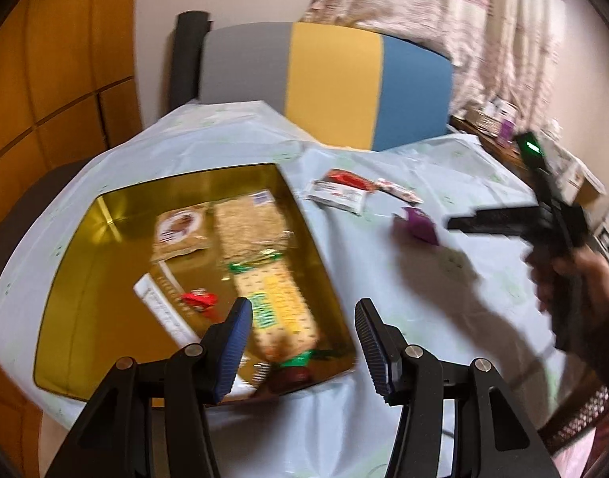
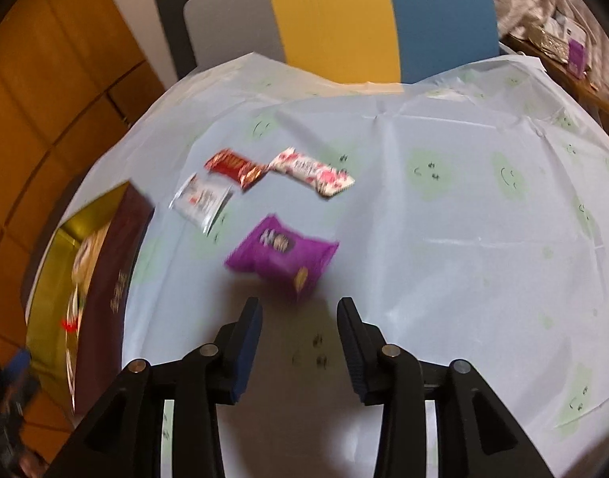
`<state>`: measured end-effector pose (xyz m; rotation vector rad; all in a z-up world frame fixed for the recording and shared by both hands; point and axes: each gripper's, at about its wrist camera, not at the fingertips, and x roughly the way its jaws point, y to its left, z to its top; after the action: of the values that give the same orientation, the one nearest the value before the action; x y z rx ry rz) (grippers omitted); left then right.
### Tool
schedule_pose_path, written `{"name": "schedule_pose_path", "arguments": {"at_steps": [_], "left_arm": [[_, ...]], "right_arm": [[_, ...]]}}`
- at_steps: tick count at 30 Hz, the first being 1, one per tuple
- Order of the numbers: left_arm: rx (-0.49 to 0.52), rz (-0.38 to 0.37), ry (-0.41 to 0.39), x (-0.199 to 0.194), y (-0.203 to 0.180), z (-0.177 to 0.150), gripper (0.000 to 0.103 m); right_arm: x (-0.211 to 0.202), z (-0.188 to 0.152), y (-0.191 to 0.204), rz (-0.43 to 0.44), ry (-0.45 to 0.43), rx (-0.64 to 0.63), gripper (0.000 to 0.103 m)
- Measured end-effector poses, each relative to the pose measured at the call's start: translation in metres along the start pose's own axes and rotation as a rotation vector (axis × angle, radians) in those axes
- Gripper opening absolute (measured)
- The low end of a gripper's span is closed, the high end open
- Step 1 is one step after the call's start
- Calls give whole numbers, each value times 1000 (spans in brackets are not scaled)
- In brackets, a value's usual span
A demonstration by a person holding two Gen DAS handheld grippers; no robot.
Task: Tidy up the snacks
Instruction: 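Grasp the purple snack pack with the right tool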
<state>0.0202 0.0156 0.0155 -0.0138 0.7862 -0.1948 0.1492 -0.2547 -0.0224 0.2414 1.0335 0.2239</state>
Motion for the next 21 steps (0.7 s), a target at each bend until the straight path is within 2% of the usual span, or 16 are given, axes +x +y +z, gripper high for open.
{"name": "schedule_pose_path", "arguments": {"at_steps": [4,8,10,14,15,16,19,21], "left_arm": [[38,-57,8,-1,-13,-1,55],[58,-87,17,0,-21,-1,55],[62,-92,24,1,-24,-1,55],[68,-101,32,3,-27,0,55],[71,-103,33,3,-28,1,55],[72,-106,32,2,-29,3,55],[71,-122,36,3,-30,7,55],[66,-127,43,5,-33,12,55]], "right_arm": [[10,14,18,-30,-3,-96,49],[25,19,49,-64,26,-325,59],[34,20,56,-84,50,-392,60],[63,19,62,-163,116,-482,60],[66,18,63,-185,110,-491,57],[68,18,61,-201,101,-491,48],[60,17,52,-181,80,-451,45],[54,11,46,-212,81,-471,44]]}}
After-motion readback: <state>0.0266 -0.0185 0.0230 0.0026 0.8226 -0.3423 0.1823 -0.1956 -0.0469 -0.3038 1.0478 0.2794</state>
